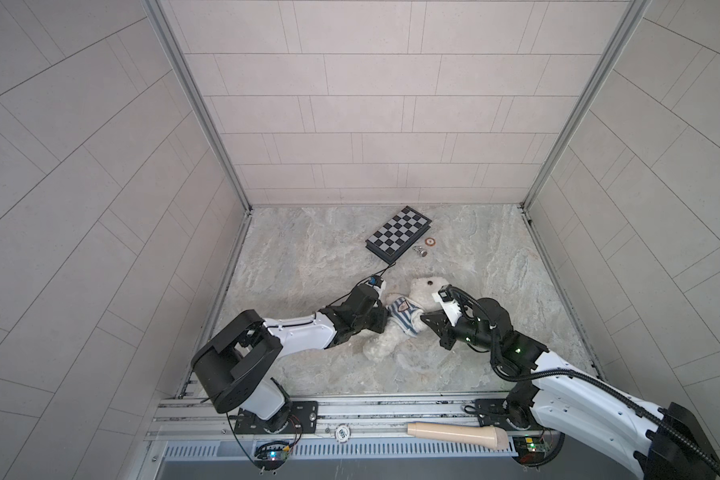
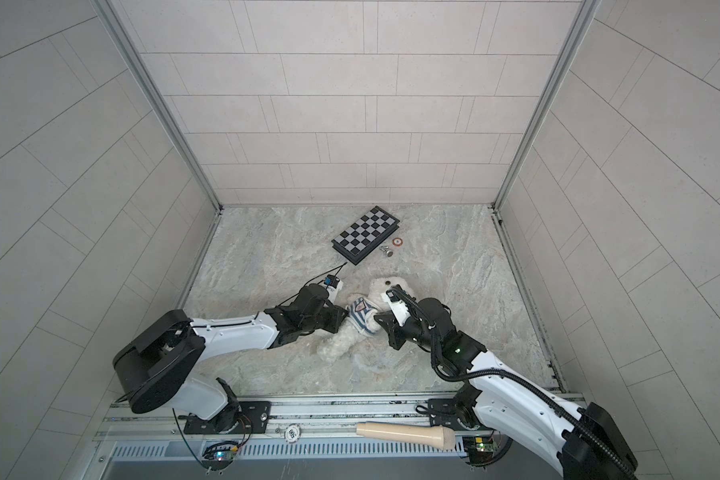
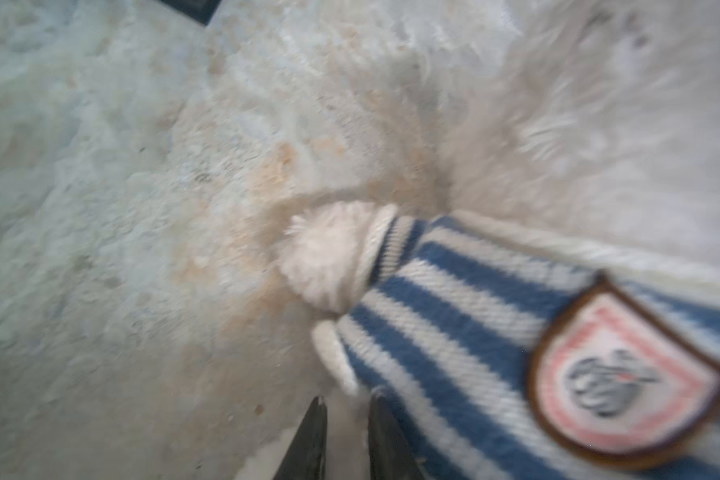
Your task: Dress the teddy bear
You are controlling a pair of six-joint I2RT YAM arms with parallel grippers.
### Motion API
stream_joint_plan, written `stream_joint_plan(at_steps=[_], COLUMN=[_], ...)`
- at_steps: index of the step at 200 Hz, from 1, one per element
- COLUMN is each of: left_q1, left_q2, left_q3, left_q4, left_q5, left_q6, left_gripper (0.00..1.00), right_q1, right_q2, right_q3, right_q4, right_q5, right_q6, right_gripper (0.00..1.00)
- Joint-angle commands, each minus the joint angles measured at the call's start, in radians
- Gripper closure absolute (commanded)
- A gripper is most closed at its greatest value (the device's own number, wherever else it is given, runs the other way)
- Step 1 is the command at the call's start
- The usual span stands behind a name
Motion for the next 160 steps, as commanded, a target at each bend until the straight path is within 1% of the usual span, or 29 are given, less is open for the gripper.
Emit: stream_joint_plan(at_steps=[1,12,28,51,63,75,80,85,96,107,121,139,160], left_q1=[0.0,0.0,-0.001,-0.005,-0.012,-0.023,-0.031,-0.041,-0.066,-0.087,-0.114,-0.136,-0.135], left_q2=[-0.084,-0.137,-0.224,-0.367,-0.44,-0.499,-0.515,-0.524,-0.517,-0.485,-0.438,-0.381,-0.305], left_q3=[-0.031,-0.043,-0.057,-0.08,-0.101,-0.124,-0.129,-0.131,-0.121,-0.097,-0.076,-0.065,-0.073], left_q4=[-0.007,-0.007,-0.024,-0.059,-0.051,-0.021,-0.013,-0.009,-0.013,-0.027,-0.011,0.041,0.153], left_q5=[-0.026,-0.032,-0.048,-0.08,-0.073,-0.041,-0.031,-0.025,-0.027,-0.038,-0.058,-0.082,-0.128], left_q6=[0.02,0.033,0.059,0.096,0.123,0.152,0.163,0.175,0.196,0.211,0.217,0.217,0.212], left_gripper=[0.77,0.76,0.71,0.59,0.51,0.39,0.3,0.24,0.12,0.07,0.04,0.04,0.04], right_q1=[0.004,0.003,0.004,0.004,0.004,0.004,0.004,0.003,0.004,0.006,0.006,0.008,0.015], right_q2=[0.015,0.027,0.037,0.046,0.056,0.073,0.079,0.087,0.106,0.122,0.136,0.141,0.152], right_q3=[0.059,0.07,0.079,0.094,0.105,0.111,0.114,0.117,0.122,0.129,0.136,0.15,0.16], right_q4=[0.034,0.032,0.02,0.014,0.028,0.053,0.062,0.075,0.097,0.12,0.141,0.14,0.138], right_q5=[-0.003,0.018,0.064,0.118,0.132,0.137,0.138,0.138,0.136,0.129,0.118,0.118,0.13], right_q6=[0.013,0.029,0.054,0.08,0.096,0.116,0.126,0.135,0.148,0.164,0.184,0.199,0.204], right_gripper=[1.0,1.0,1.0,1.0,1.0,1.0,1.0,1.0,1.0,1.0,1.0,1.0,1.0])
